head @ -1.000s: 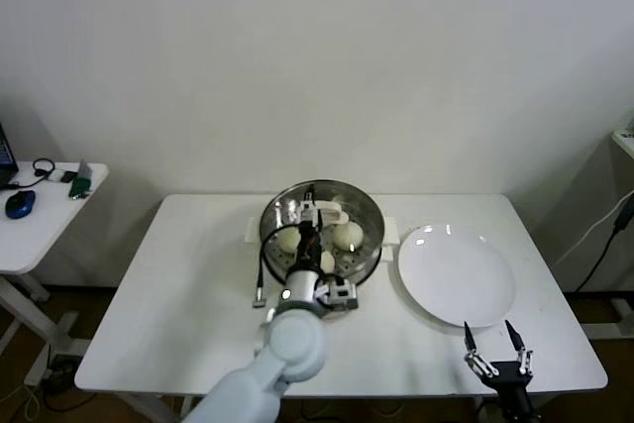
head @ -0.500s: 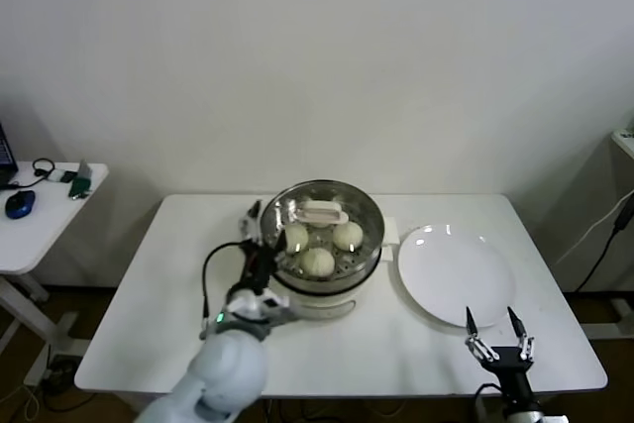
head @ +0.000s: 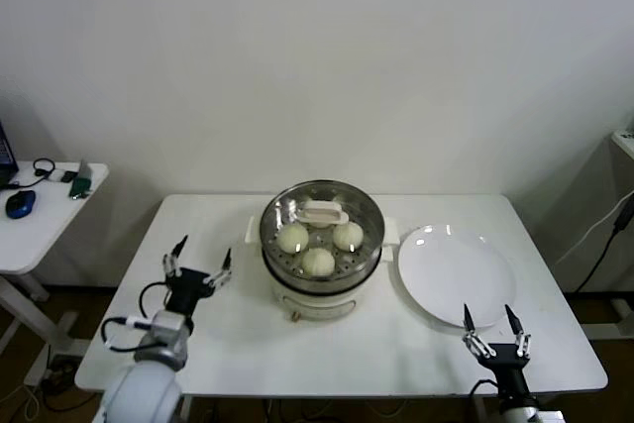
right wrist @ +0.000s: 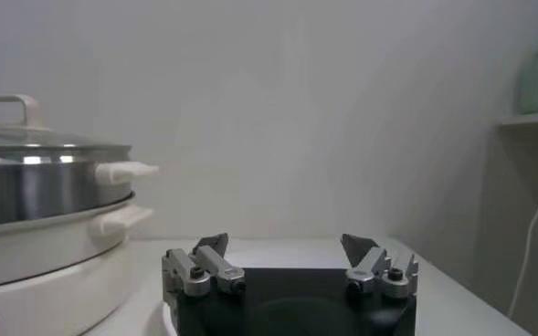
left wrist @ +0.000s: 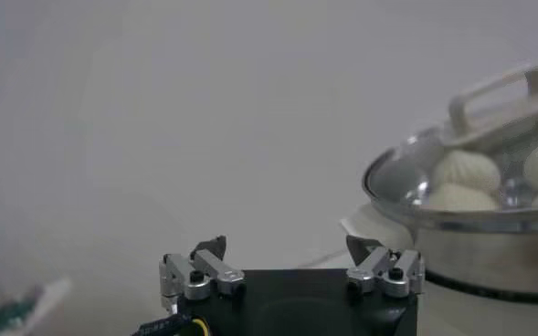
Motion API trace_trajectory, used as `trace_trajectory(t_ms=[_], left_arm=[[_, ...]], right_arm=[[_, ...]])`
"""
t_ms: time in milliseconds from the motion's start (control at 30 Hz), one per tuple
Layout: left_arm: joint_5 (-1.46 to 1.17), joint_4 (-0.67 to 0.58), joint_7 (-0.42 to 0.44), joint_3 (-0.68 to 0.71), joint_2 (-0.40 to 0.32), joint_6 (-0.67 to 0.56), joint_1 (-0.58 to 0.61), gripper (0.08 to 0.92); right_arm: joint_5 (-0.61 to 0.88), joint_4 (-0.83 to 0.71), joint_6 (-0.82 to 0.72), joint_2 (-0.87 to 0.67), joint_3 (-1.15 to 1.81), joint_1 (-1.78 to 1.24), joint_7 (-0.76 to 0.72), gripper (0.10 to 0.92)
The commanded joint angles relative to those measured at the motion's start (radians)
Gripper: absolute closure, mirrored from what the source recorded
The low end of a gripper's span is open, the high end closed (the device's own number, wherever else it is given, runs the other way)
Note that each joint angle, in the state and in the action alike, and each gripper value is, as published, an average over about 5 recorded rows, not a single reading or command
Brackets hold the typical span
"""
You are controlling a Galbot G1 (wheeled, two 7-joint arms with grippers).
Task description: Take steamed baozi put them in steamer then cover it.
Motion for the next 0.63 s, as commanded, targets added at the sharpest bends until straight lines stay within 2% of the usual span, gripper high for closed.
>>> trace_trajectory(t_ms=[33, 633], left_arm=[[-0.342, 0.124, 0.056, -0.146, -0.011, -0.447, 0.184, 0.177], [-0.324, 0.192, 0.086, -0.127, -0.022, -0.481, 0.195, 0.177]], right_arm=[[-0.008, -0.019, 0.000, 0.002, -0.003, 0.003, 0.004, 0.203], [-0.010, -0.018, 0.002, 0.007, -0.008, 0.003, 0.005, 0.203]])
